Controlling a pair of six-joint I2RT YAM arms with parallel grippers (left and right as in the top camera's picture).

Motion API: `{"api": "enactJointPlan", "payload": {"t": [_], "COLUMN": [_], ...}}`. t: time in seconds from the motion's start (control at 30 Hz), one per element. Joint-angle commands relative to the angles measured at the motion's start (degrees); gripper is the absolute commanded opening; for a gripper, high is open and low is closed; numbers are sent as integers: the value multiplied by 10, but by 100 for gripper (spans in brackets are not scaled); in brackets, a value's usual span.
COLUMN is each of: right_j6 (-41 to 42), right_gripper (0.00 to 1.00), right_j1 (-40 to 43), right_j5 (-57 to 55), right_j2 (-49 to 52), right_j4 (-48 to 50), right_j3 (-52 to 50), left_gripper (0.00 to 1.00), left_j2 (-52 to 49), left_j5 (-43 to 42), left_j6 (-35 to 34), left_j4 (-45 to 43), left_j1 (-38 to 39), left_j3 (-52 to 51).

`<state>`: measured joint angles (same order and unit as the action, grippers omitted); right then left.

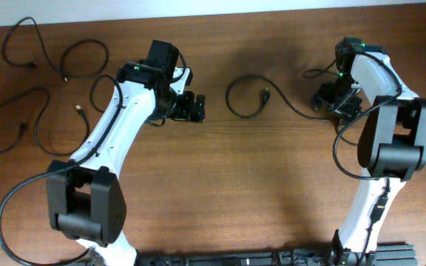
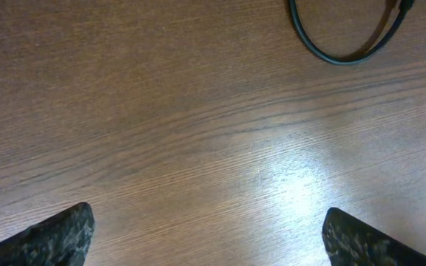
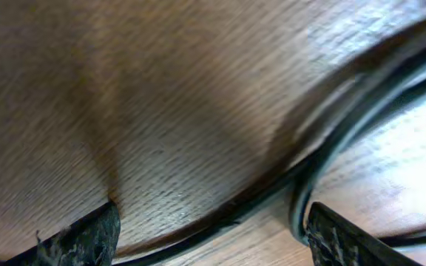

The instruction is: Untangle cables

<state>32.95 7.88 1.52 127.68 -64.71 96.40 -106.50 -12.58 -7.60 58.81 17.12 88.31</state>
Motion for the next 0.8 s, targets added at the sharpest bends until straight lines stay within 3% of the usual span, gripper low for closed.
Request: {"api": "enactJointPlan", "payload": {"t": [0.0, 0.07, 0.17, 0.2, 0.33, 0.47, 0.57, 0.77], "right_j6": [-27, -27, -69, -80, -112, -183, -186, -157], "right_gripper": [70, 59, 24, 4, 4, 4, 4, 4], "right_j1": [5, 5, 2, 0, -37, -120, -198, -293], "right_j5": [29, 31, 98, 115, 175, 224, 224, 176], "right_j2": [7, 7, 7, 7, 5, 5, 5, 5], "right_j4": [9, 30, 56, 57, 25, -59, -77, -53], "right_j3": [-22, -45, -62, -61, 1, 175, 301, 311], "left_gripper": [99, 99, 99, 99, 99, 99, 99, 99], "left_j2": [13, 13, 13, 13, 13, 13, 13, 13], "left_j5": [4, 4, 4, 4, 4, 1, 0, 0], "left_j6": [-5, -5, -5, -5, -5, -7, -38, -37], "left_j4": [0, 0, -1, -1, -1, -2, -3, -2], "left_j1": [0, 0, 0, 0, 0, 0, -13, -27], "left_j3": [-4, -4, -4, -4, -4, -4, -4, -4]}}
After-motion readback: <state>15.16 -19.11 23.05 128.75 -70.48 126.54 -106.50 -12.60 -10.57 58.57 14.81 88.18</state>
